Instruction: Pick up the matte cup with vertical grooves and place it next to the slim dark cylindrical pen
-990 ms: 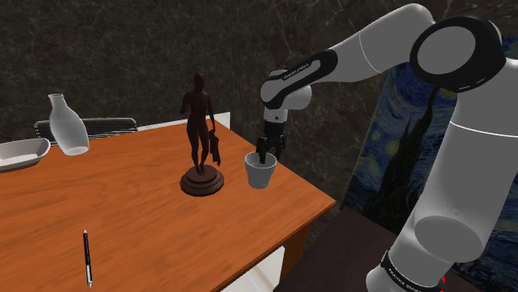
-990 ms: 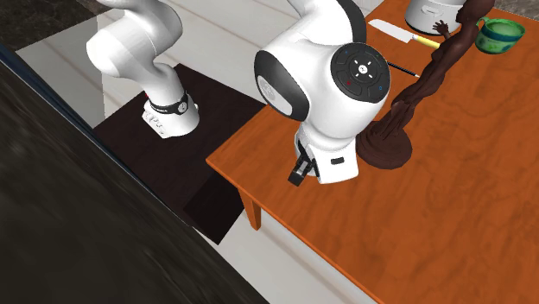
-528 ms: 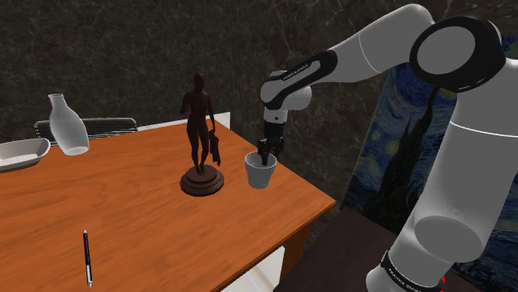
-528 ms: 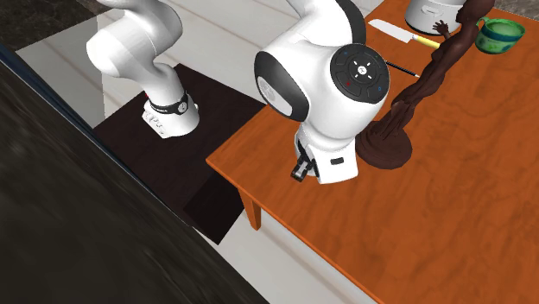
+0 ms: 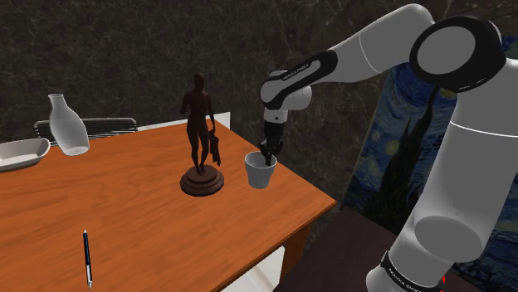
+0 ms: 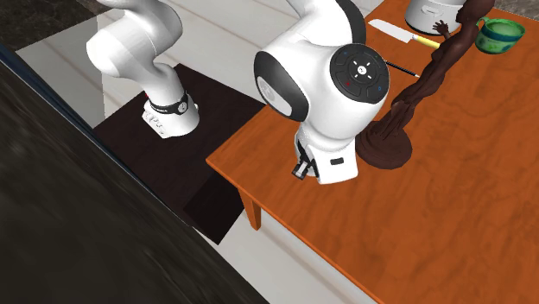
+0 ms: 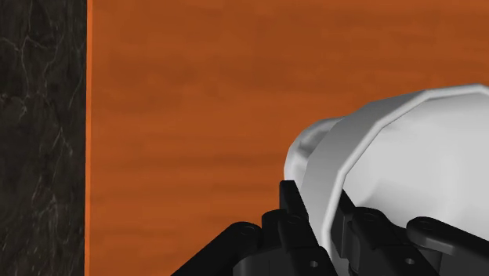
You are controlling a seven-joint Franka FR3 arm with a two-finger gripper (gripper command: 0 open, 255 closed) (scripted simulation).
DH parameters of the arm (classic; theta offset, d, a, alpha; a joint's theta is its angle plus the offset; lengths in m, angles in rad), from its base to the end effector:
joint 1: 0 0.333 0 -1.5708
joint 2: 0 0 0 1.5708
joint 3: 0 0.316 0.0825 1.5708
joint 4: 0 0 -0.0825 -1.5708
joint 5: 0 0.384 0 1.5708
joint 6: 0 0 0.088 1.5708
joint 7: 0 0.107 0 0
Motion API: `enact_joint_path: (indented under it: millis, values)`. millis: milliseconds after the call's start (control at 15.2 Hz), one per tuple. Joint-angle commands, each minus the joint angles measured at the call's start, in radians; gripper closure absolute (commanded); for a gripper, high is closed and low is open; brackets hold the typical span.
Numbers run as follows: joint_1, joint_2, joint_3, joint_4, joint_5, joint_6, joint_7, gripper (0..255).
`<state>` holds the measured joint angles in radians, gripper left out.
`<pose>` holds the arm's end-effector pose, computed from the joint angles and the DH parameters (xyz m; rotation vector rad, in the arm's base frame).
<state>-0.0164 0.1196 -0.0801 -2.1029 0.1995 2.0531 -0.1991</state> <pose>0.5428 -0.0413 0.3502 -2.9523 0.0079 0.2115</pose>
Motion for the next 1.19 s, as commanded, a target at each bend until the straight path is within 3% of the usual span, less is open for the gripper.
enact_joint_path:
  millis: [0,1122]
  values:
    - [0.001,0.001,0.001,-0.001,0.000,0.000,0.000,255]
    - [-0.001,-0.090,-0.003,0.124,-0.024,-0.211,0.042,255]
